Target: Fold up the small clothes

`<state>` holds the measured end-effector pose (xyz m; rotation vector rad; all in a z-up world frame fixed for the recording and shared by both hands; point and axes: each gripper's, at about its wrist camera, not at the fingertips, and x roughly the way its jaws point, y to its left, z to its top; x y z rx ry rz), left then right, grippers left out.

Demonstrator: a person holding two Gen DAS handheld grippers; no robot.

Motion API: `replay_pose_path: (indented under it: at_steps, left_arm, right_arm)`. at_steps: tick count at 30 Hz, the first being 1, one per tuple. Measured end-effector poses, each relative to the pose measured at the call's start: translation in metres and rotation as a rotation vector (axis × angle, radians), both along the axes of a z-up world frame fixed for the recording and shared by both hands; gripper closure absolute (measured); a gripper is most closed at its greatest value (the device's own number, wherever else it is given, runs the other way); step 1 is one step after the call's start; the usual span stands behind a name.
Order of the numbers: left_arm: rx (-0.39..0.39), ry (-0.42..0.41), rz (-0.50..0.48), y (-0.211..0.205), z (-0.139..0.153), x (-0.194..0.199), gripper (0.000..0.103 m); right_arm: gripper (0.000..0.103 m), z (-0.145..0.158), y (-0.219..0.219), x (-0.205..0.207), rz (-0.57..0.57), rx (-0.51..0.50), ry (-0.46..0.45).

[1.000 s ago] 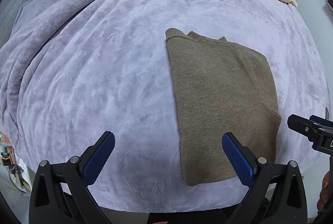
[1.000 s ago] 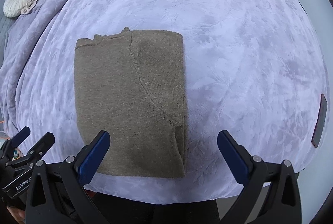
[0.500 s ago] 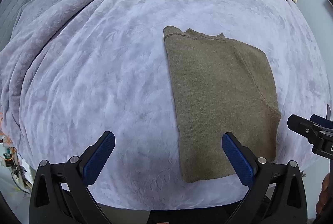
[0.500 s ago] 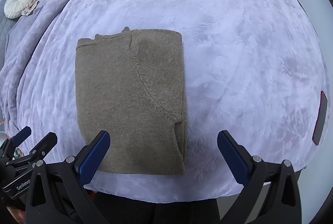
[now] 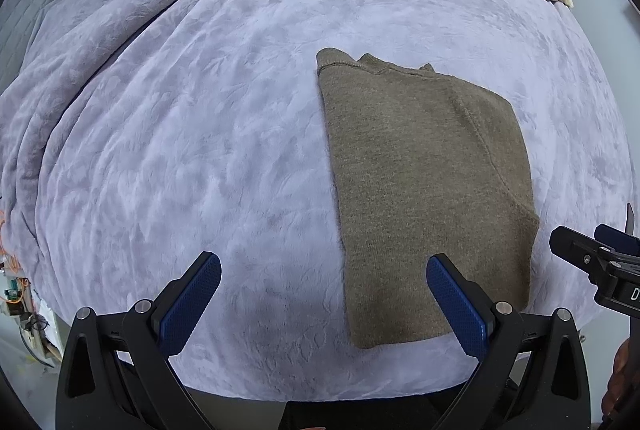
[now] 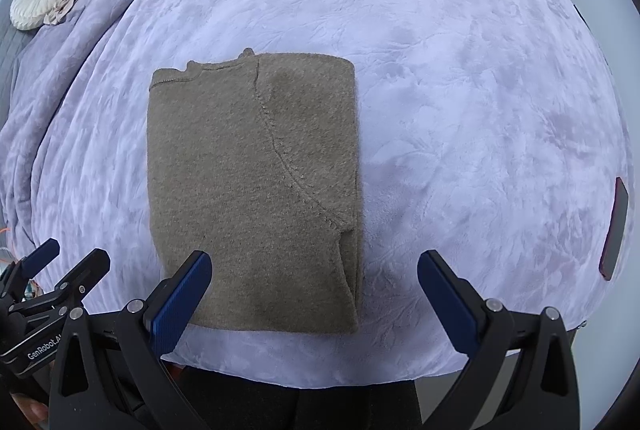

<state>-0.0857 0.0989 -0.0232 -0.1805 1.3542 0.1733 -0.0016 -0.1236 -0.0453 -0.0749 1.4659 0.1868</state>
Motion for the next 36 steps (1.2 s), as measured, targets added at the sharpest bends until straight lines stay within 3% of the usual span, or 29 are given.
replay_pose_path:
  at_steps: [36]
  left_arm:
    - [0.000,0.017,0.014,0.0049,-0.0054,0.0035,0.000]
  right_arm:
    - [0.001,-0.0026,0.0042,0.0040,0.014,-0.010,0.004]
